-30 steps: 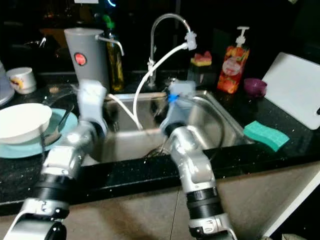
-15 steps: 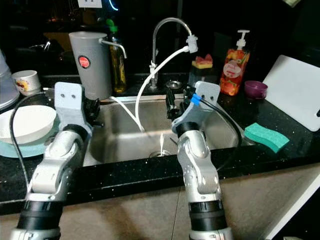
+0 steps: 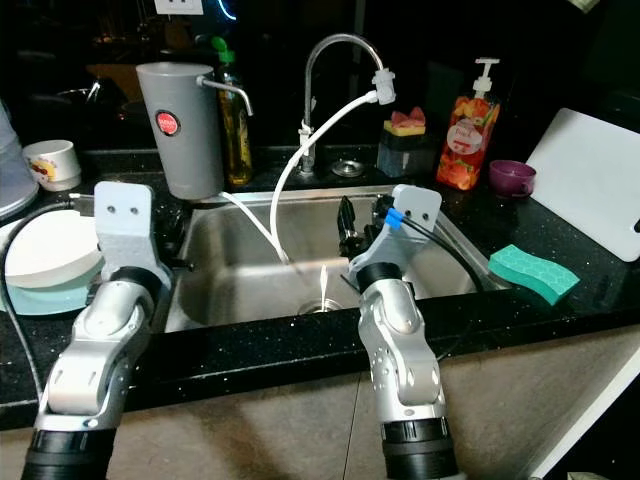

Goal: Kitchen organization

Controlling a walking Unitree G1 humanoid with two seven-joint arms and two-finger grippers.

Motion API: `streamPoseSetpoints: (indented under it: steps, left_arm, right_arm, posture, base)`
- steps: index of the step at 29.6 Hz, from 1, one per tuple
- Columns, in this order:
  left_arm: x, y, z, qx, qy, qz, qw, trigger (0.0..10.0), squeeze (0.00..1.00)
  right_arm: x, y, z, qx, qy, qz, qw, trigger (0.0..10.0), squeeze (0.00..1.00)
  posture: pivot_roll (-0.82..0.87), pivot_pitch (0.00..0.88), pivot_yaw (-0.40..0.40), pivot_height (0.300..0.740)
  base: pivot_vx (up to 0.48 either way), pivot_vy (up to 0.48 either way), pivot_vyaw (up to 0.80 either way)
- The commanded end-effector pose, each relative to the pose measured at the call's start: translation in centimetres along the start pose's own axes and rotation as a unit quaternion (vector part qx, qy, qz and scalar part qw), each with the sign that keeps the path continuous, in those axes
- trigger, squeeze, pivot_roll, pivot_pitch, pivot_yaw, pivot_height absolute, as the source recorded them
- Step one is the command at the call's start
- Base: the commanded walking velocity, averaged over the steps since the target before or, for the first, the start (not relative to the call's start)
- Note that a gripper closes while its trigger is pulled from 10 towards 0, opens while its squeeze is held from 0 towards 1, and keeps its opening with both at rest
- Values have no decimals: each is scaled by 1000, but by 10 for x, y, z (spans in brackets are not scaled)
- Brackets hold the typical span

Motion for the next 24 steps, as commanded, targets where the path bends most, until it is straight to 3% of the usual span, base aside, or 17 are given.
streamPoseSetpoints:
  steps: [1, 16, 24]
  left_arm:
    - [-3, -2, 1, 4, 0, -1, 1000, 10000, 0]
    - [-5, -14, -1, -3, 11, -19, 1000, 10000, 0]
    - [-4, -24, 13, -23, -8, -33, 999, 10000, 0]
  right_arm:
    - [-3, 1, -1, -6, 4, 1, 1000, 10000, 0]
    - [-9, -4, -13, -26, 34, 3, 999, 10000, 0]
    - [-13, -12, -17, -36, 42, -9, 998, 10000, 0]
  posture:
    - [194, 105, -49, 740]
    - [177, 102, -39, 740]
    - [170, 92, -42, 740]
  base:
    - [0, 0, 0]
    - [0, 0, 0]
    - [0, 0, 0]
Point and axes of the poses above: a point about 5 cm out from each wrist's last joint towards the gripper, its own x axis pointing out of the wrist towards the gripper, its own z axis along the axis of the wrist's last joint, y = z × x, the point moved 5 cm from there along x, pointing out of the wrist towards the gripper, and after that the axes turned 4 degrees about -x, right-handed, at the moved point
